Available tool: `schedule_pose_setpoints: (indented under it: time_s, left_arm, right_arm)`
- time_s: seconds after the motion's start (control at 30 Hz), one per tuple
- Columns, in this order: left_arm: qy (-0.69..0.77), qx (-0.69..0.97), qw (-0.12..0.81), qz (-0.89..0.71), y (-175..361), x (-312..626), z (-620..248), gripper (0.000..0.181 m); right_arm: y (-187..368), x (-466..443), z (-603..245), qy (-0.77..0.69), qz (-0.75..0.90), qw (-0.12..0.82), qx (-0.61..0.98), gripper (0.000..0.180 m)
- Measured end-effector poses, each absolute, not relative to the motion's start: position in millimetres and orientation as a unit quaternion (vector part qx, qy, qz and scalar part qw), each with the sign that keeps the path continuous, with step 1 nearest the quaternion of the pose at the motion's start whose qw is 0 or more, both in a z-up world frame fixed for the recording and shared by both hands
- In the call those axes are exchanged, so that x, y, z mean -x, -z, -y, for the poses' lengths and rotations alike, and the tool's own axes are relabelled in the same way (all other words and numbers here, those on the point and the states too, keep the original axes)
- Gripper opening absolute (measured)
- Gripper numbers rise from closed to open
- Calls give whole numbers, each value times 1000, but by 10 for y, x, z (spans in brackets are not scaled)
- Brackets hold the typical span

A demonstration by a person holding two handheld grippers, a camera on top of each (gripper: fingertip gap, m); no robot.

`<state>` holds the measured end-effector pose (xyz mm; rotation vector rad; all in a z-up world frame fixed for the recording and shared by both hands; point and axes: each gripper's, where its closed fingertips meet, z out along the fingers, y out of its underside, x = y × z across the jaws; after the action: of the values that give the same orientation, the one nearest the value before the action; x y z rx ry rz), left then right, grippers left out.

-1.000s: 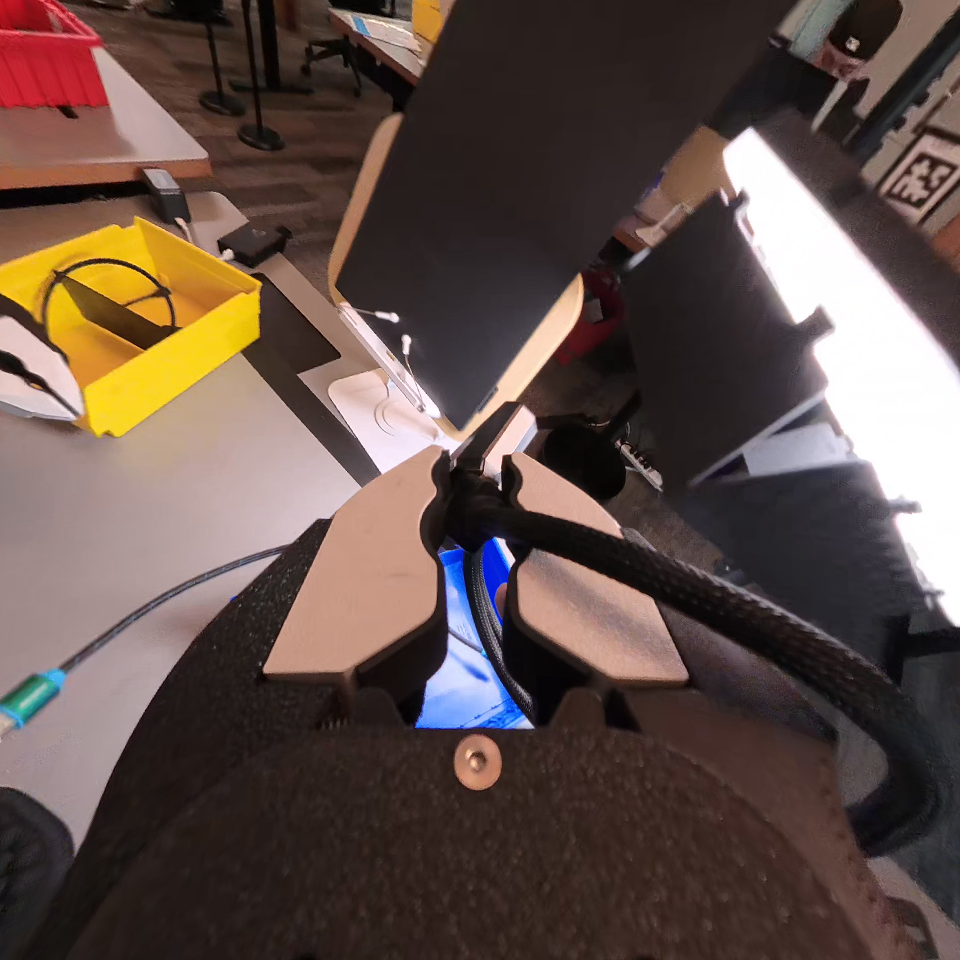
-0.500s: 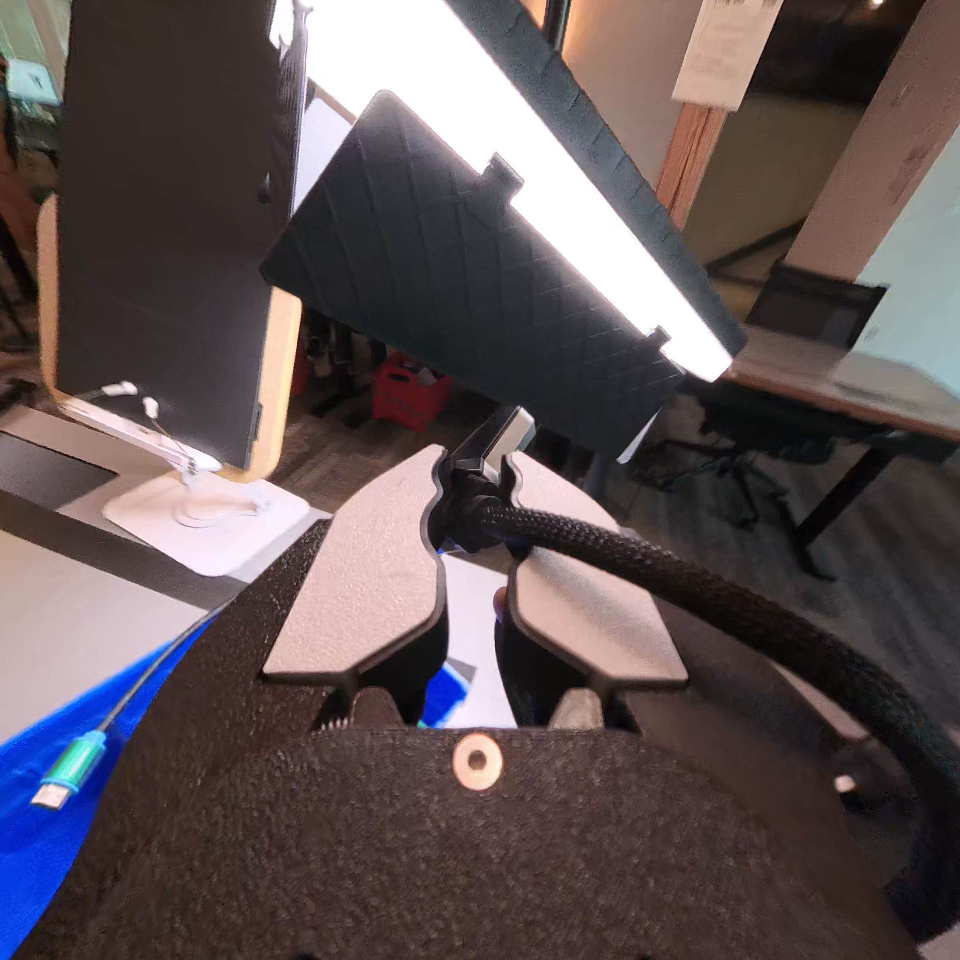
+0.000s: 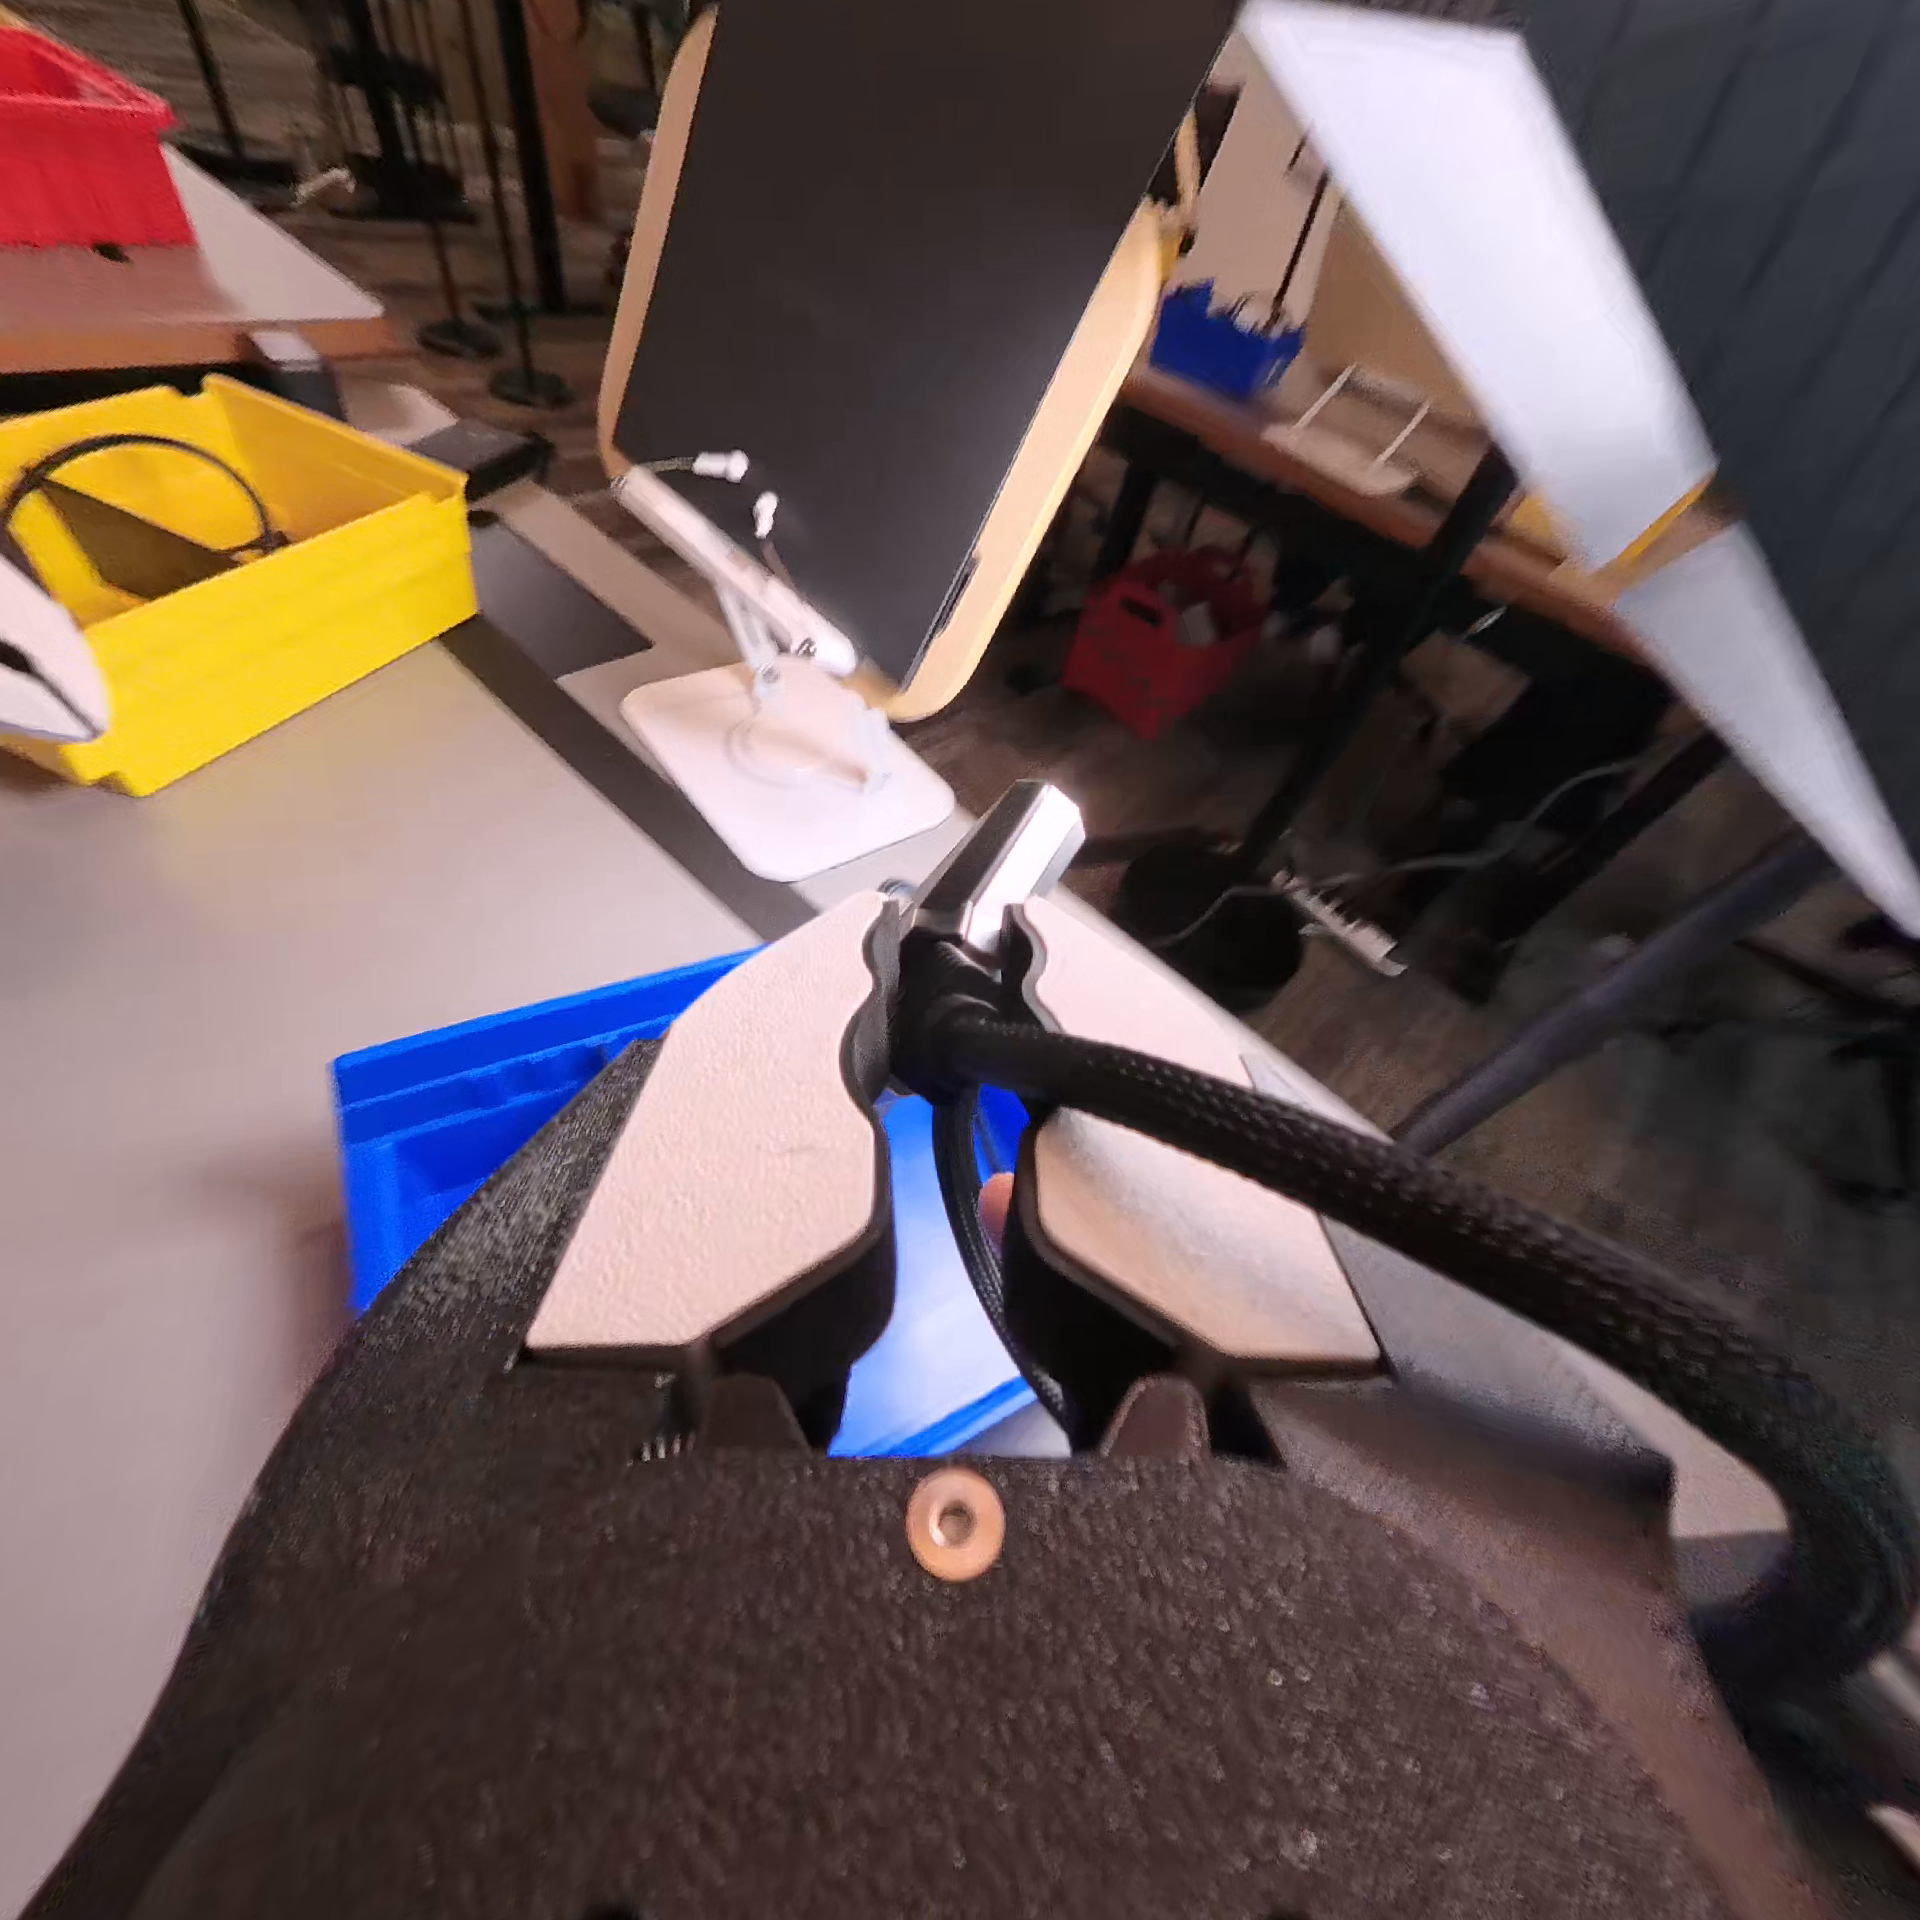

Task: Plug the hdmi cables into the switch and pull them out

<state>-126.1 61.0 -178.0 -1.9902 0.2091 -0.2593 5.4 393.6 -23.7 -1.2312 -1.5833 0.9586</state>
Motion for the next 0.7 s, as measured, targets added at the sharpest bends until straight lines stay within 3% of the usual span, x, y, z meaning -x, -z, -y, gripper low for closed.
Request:
schedule_pose_setpoints:
  time_s: [0.37,0.7]
  left_arm:
    - [110,817,558,-97,1546,1171,-573,0]
    - [96,805,577,-101,1354,1190,-471,0]
  right_arm:
    - [784,141,-3433,-524,552,182,623,6]
    - [1285,23,-3552,-532,488,21,691,12]
